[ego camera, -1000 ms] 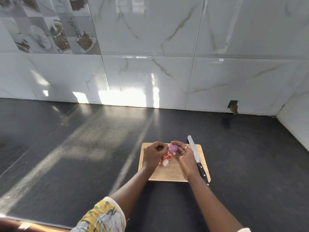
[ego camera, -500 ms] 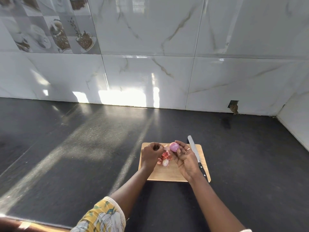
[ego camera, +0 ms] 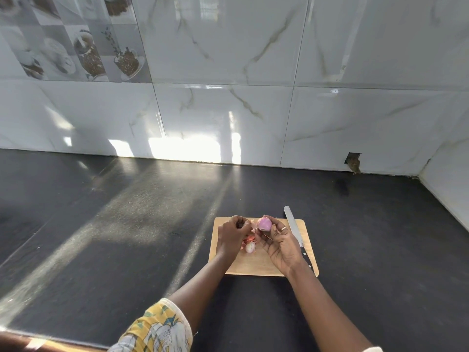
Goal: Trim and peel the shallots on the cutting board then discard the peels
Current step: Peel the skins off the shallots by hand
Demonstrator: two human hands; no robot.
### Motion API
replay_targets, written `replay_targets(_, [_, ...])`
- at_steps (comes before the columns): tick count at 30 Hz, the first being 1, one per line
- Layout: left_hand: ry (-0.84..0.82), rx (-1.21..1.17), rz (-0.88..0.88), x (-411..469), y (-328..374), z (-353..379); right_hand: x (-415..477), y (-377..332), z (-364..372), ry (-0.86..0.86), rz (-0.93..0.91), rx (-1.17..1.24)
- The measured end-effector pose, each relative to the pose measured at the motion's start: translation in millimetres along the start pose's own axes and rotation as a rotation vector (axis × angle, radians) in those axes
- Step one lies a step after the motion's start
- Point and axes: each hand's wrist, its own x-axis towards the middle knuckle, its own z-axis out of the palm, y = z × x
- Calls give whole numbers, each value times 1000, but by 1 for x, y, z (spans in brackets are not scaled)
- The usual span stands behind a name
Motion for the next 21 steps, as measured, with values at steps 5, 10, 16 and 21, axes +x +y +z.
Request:
replay_targets(5, [11,25,-31,2,1,2,4,3,-4,31,40,77])
replay_targets(10, [-8,91,15,4,-5,-7,6,-2,-10,32,67,77])
replay_targets(16, [-170,162,146,0,-5,-2,7,0,-5,17,47,44])
replay_targets(21, [-165,95,257,-6,-4,-3,10,3,-7,-12,-20,-27])
